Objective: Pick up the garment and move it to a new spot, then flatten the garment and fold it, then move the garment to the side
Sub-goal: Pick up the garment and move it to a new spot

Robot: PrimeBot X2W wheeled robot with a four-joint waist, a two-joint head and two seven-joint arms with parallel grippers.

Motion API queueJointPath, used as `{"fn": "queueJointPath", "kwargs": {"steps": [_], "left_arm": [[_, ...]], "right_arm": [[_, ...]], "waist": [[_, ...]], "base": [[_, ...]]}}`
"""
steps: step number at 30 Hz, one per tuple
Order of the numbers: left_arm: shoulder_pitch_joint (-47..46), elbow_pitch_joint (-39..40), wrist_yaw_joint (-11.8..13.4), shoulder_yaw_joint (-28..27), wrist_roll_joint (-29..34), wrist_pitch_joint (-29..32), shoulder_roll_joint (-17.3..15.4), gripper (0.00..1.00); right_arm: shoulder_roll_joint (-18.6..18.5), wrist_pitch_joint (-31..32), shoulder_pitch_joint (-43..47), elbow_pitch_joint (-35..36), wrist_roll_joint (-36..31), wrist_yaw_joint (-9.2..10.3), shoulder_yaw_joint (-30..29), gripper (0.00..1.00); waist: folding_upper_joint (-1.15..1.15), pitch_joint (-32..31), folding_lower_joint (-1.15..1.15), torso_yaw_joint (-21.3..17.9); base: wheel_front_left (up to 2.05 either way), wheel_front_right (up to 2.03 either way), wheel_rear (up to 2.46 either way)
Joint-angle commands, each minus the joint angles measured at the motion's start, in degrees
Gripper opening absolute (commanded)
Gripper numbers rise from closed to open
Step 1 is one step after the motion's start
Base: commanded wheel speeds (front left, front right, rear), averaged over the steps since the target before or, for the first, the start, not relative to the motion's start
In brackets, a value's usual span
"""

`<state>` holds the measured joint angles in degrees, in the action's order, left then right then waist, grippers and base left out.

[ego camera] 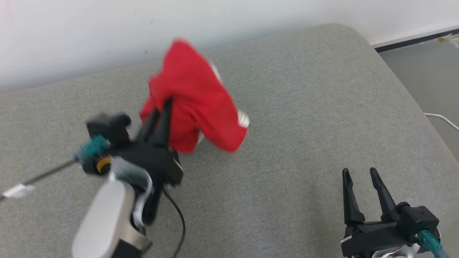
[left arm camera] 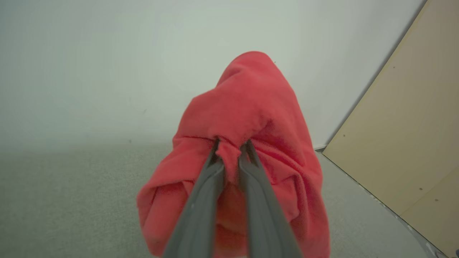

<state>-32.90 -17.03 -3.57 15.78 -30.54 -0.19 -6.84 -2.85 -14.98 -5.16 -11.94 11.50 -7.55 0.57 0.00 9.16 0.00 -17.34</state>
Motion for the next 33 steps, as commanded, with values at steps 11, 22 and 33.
{"fn": "queueJointPath", "kwargs": {"steps": [11,22,33], "left_arm": [[4.01,-14.05,-2.03,5.53,0.17,-4.78,2.65,1.00],[3.50,-9.90,-1.95,6.09,1.61,-13.04,0.51,1.00],[13.66,-1.19,0.49,-0.21,3.44,-14.95,-7.52,1.00]], "right_arm": [[-0.06,-0.28,-0.50,0.28,-1.10,0.12,0.27,1.00],[-0.06,-0.18,1.71,0.70,-2.02,0.12,-0.32,1.00],[-0.07,0.43,4.40,2.12,-2.77,0.12,-1.56,1.00]], "waist": [[0.00,0.00,0.00,3.39],[0.00,-4.25,0.00,8.97],[0.00,-7.90,0.00,14.20]], "base": [[0.00,0.00,0.00],[0.00,0.00,0.00],[0.00,0.00,0.00]]}}
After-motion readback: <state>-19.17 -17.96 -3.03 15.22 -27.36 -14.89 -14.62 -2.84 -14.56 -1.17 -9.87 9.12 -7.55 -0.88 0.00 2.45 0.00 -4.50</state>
